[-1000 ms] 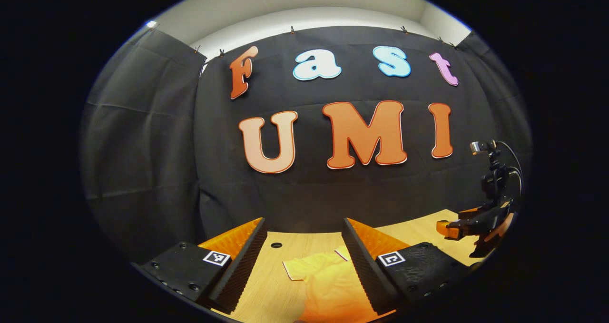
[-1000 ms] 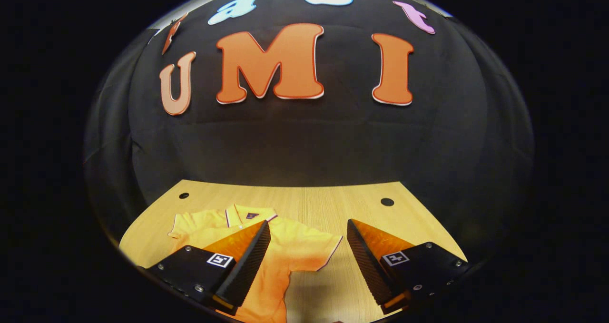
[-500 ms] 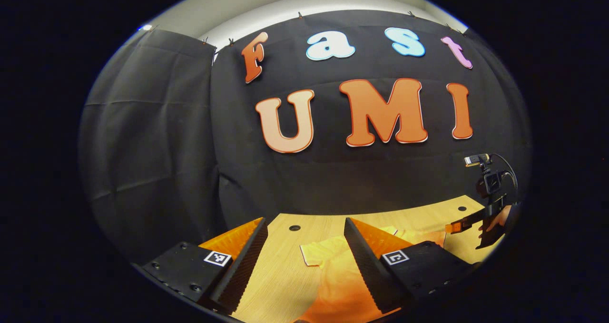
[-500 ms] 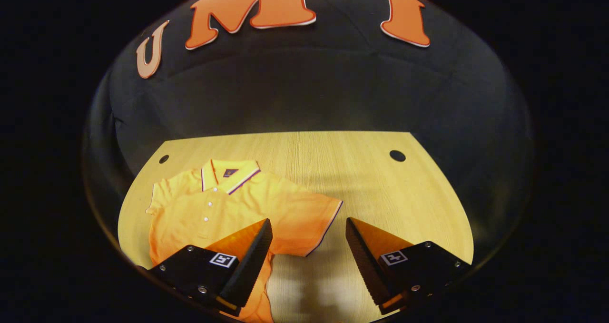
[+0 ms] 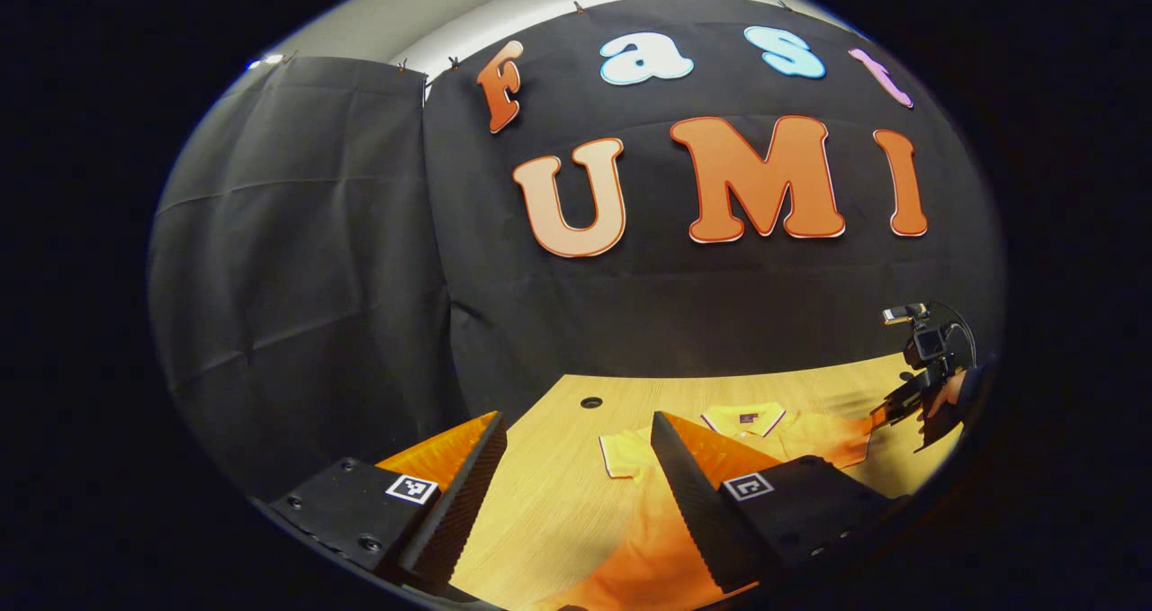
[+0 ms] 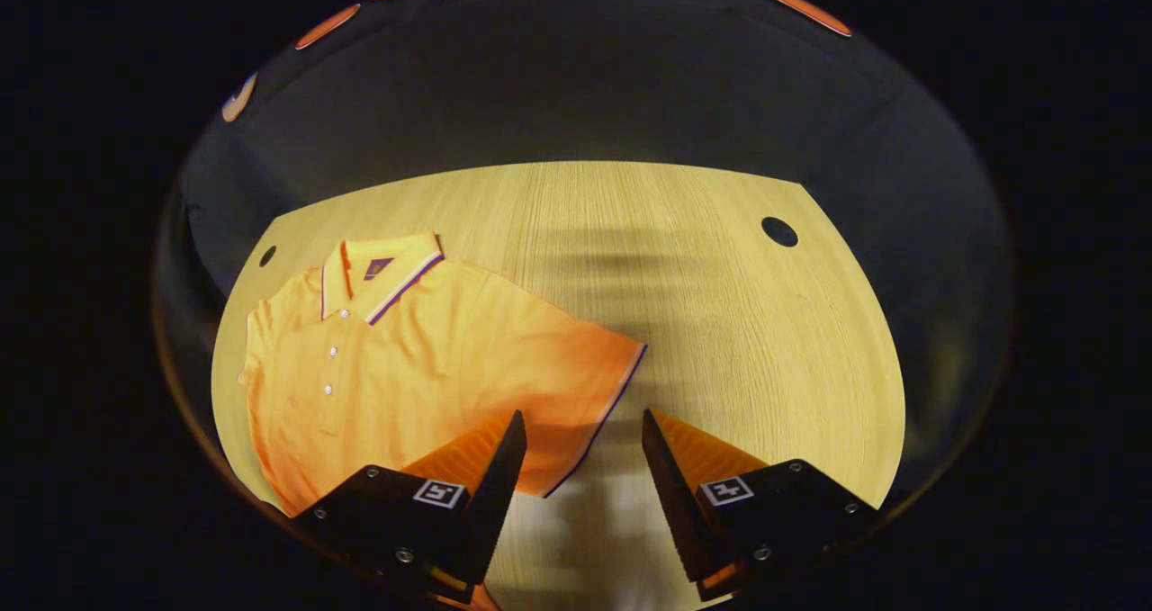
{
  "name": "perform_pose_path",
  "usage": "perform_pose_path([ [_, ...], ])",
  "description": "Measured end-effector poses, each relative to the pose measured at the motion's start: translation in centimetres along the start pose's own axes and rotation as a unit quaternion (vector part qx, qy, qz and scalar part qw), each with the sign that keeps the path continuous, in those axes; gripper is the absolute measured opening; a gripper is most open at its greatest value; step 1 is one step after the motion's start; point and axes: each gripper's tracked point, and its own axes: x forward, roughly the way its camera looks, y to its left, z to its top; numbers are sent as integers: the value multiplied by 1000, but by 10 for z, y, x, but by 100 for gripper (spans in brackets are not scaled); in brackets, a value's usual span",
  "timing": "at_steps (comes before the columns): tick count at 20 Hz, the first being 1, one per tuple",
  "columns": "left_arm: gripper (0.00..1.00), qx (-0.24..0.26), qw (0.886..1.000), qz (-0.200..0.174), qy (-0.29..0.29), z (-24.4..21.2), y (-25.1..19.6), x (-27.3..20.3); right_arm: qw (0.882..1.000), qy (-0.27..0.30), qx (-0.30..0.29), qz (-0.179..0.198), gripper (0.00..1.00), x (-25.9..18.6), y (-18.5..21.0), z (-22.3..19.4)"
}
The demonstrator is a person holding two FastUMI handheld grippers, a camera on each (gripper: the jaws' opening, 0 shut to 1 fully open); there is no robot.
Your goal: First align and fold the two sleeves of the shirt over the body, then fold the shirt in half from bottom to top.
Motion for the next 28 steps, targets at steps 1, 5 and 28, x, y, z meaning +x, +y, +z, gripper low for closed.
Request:
perform_pose_path([
  [1, 100, 1, 1000, 1, 1, 0, -2, -1, 1000, 12, 3, -1, 78, 6, -2, -2],
  [5, 99, 9, 1000, 5, 5, -3, -6, -6, 998, 55, 5, -8, 71, 25, -6, -11],
  [28, 99, 10, 1000, -2, 27, -13, -20, -23, 986, 38, 79, 139, 7, 17, 43, 13],
])
